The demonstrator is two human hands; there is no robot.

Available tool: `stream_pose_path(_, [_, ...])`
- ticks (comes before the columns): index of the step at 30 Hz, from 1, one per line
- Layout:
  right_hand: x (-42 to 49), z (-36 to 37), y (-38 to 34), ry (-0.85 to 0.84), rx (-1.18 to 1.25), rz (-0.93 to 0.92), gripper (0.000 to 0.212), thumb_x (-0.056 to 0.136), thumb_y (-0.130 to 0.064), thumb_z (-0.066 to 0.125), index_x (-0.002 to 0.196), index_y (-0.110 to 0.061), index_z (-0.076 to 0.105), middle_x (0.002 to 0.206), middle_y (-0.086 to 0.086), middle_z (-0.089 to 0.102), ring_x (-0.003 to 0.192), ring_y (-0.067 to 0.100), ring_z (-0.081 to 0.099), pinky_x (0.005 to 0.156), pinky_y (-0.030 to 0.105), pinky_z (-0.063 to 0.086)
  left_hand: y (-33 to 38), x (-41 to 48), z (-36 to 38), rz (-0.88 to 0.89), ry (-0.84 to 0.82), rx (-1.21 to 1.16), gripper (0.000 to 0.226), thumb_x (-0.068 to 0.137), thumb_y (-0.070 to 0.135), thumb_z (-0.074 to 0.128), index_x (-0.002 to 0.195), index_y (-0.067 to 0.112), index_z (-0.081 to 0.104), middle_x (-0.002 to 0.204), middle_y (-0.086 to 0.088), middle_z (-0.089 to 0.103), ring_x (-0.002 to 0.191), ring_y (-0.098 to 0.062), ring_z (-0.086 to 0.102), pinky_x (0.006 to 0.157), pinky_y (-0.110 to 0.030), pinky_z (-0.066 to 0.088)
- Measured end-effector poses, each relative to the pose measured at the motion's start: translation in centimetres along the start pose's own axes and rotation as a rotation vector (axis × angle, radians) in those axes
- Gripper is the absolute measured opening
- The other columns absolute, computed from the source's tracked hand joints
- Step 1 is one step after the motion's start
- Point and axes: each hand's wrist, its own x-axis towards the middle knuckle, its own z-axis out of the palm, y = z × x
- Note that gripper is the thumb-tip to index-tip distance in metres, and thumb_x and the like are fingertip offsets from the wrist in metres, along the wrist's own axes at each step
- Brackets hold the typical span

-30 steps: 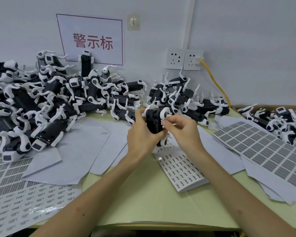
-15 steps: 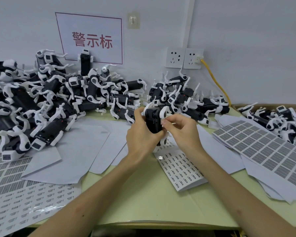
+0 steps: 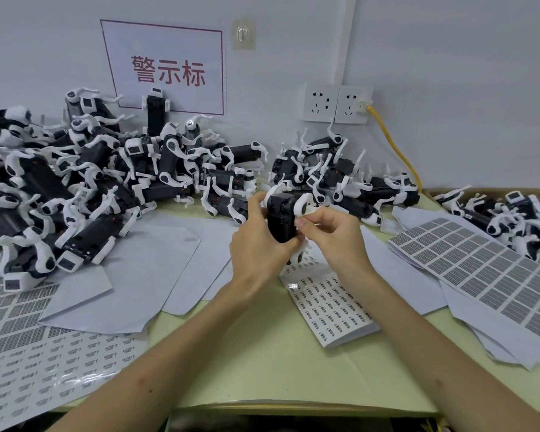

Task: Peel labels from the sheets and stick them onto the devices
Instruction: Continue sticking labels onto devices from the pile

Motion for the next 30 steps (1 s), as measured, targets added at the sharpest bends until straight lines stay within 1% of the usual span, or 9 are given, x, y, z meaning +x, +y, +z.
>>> stream_pose_path(7, [-0.1,-0.1,-0.3,-0.012,0.119,0.097,0.023,0.09,-0.017,0.078,0.075,-0.002,0.068,0.078,0.014,0.07,0.078,0.019,0.066,0.09,0.045,0.057,0.5,0.0,-0.4,0.039,-0.055,-0.085,0.079,0.075,0.035,0.088,0.14,0.039,0.044,0.107,0.019,0.069,0.097,-0.012,0.071,0.087,-0.04,0.057])
stream_pose_path(10, [-0.2,-0.3,-0.5,-0.027,0.167,0.139,0.018,0.09,-0.02,0.077,0.079,-0.007,0.071,0.077,0.012,0.07,0.077,0.02,0.067,0.077,0.036,0.057,0.2,0.3,-0.4,0.008,-0.169,-0.303,0.082,0.078,0.025,0.088,0.141,0.051,0.043,0.108,0.012,0.073,0.101,-0.011,0.072,0.09,-0.039,0.06])
stream_pose_path(13, [0.0,-0.4,-0.7,-0.034,0.224,0.161,0.011,0.096,-0.019,0.071,0.087,-0.012,0.073,0.077,0.0,0.072,0.072,0.008,0.069,0.059,0.012,0.049,-0.1,0.7,-0.5,-0.076,-0.316,-0.525,0.097,0.089,0.014,0.083,0.162,0.039,0.024,0.106,0.0,0.078,0.102,-0.012,0.074,0.086,-0.024,0.059])
stream_pose_path(16, [0.2,-0.3,-1.0,-0.022,0.353,0.189,0.01,0.099,-0.012,0.065,0.091,-0.012,0.071,0.078,-0.002,0.072,0.075,0.012,0.072,0.064,0.019,0.054,-0.1,0.9,-0.5,-0.104,-0.394,-0.606,0.088,0.095,0.009,0.075,0.162,0.037,0.026,0.118,0.003,0.077,0.113,-0.013,0.072,0.096,-0.026,0.057])
stream_pose_path(19, [0.0,-0.2,-0.9,-0.055,0.352,0.153,0.005,0.094,-0.018,0.073,0.092,-0.016,0.068,0.08,0.0,0.073,0.081,0.018,0.073,0.072,0.026,0.059,-0.1,1.0,-0.6,-0.103,-0.417,-0.623,0.087,0.097,0.012,0.072,0.165,0.034,0.022,0.134,0.007,0.07,0.125,-0.01,0.065,0.108,-0.03,0.051])
stream_pose_path(23, [0.0,-0.1,-0.7,-0.056,0.262,0.113,0.018,0.09,-0.018,0.078,0.089,-0.012,0.061,0.083,0.009,0.073,0.081,0.025,0.073,0.076,0.037,0.06,0.3,0.4,-0.5,-0.058,-0.47,-0.617,0.075,0.096,0.008,0.069,0.151,0.047,0.037,0.133,0.017,0.068,0.126,-0.005,0.063,0.1,-0.023,0.053])
stream_pose_path(25, [0.0,-0.2,-0.6,-0.079,0.261,0.103,0.018,0.093,-0.016,0.074,0.087,-0.01,0.059,0.083,0.013,0.072,0.079,0.026,0.071,0.071,0.036,0.06,0.4,0.2,-0.6,-0.04,-0.486,-0.608,0.076,0.097,0.0,0.065,0.149,0.049,0.036,0.136,0.019,0.064,0.127,-0.003,0.062,0.096,-0.02,0.053])
stream_pose_path(28, [0.0,-0.2,-0.7,-0.155,0.295,0.08,0.022,0.097,-0.009,0.067,0.079,-0.013,0.054,0.082,0.014,0.064,0.077,0.025,0.065,0.067,0.032,0.058,0.3,0.2,-0.8,-0.065,-0.508,-0.634,0.083,0.099,-0.007,0.06,0.163,0.033,0.026,0.148,0.009,0.055,0.133,-0.007,0.058,0.103,-0.026,0.052])
stream_pose_path(30, [0.1,-0.1,-0.7,-0.197,0.353,0.092,0.025,0.097,-0.006,0.064,0.078,-0.015,0.052,0.079,0.008,0.062,0.072,0.02,0.061,0.062,0.027,0.055,0.3,0.3,-1.0,-0.061,-0.529,-0.645,0.083,0.097,-0.007,0.061,0.161,0.035,0.029,0.14,0.015,0.061,0.127,-0.004,0.061,0.099,-0.025,0.054])
